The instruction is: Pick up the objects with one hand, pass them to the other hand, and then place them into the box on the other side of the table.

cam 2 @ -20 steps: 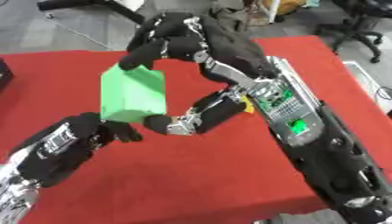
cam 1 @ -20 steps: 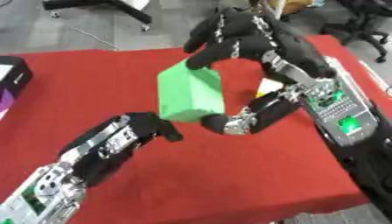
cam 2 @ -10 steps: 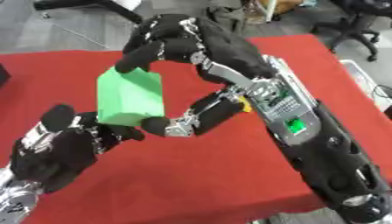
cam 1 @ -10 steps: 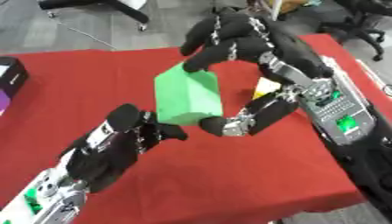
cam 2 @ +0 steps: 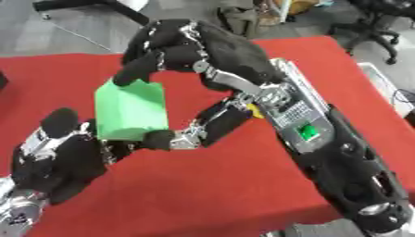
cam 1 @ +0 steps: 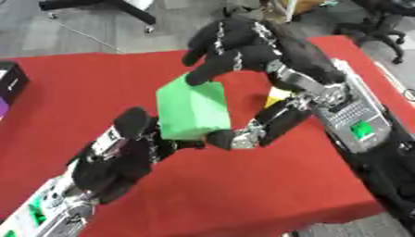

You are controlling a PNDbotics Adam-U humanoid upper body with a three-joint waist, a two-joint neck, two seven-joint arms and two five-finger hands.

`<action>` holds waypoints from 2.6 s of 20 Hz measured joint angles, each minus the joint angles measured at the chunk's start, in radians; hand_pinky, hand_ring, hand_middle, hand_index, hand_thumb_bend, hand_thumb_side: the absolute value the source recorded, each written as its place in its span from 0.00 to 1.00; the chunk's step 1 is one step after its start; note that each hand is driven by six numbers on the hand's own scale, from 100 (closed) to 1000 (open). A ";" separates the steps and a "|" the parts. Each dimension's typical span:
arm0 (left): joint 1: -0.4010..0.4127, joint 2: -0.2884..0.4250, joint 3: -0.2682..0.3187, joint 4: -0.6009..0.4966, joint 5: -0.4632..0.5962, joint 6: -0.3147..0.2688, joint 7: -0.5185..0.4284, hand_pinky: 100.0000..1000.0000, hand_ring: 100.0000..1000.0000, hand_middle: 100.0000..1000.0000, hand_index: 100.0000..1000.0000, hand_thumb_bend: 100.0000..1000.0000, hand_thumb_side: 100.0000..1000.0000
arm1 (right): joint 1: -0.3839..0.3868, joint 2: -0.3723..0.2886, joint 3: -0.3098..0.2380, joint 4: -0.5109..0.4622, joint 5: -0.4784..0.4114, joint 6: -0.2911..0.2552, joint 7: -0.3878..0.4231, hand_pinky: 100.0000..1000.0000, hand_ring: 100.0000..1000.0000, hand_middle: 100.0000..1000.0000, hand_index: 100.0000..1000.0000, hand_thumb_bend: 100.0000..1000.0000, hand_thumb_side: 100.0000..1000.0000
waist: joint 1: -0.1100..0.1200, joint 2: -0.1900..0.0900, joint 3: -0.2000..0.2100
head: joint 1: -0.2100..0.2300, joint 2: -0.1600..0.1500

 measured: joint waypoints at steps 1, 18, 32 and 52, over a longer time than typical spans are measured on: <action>0.000 -0.002 -0.001 0.000 0.000 0.003 0.001 0.99 0.76 0.64 0.61 0.46 0.74 | -0.001 0.001 0.000 0.000 -0.001 0.000 0.002 0.72 0.67 0.42 0.75 0.19 0.16 | 0.000 0.000 0.000 | 0.000 0.000; -0.016 -0.011 -0.024 0.000 0.022 0.021 0.021 1.00 0.78 0.68 0.63 0.47 0.73 | 0.017 0.005 0.010 0.003 -0.021 -0.005 0.025 0.74 0.66 0.41 0.75 0.18 0.16 | -0.004 0.000 0.002 | -0.012 -0.001; -0.025 -0.029 -0.038 0.003 0.055 0.018 0.043 0.97 0.72 0.60 0.60 0.38 0.63 | 0.023 0.004 0.012 0.015 -0.033 -0.006 0.033 0.75 0.65 0.38 0.74 0.17 0.18 | -0.006 0.004 0.003 | -0.008 -0.001; -0.042 -0.089 -0.058 0.032 0.149 -0.004 0.296 0.90 0.46 0.34 0.39 0.09 0.55 | 0.038 0.004 0.006 0.015 0.027 -0.022 0.004 0.74 0.70 0.43 0.79 0.26 0.29 | -0.014 0.008 0.000 | 0.001 -0.008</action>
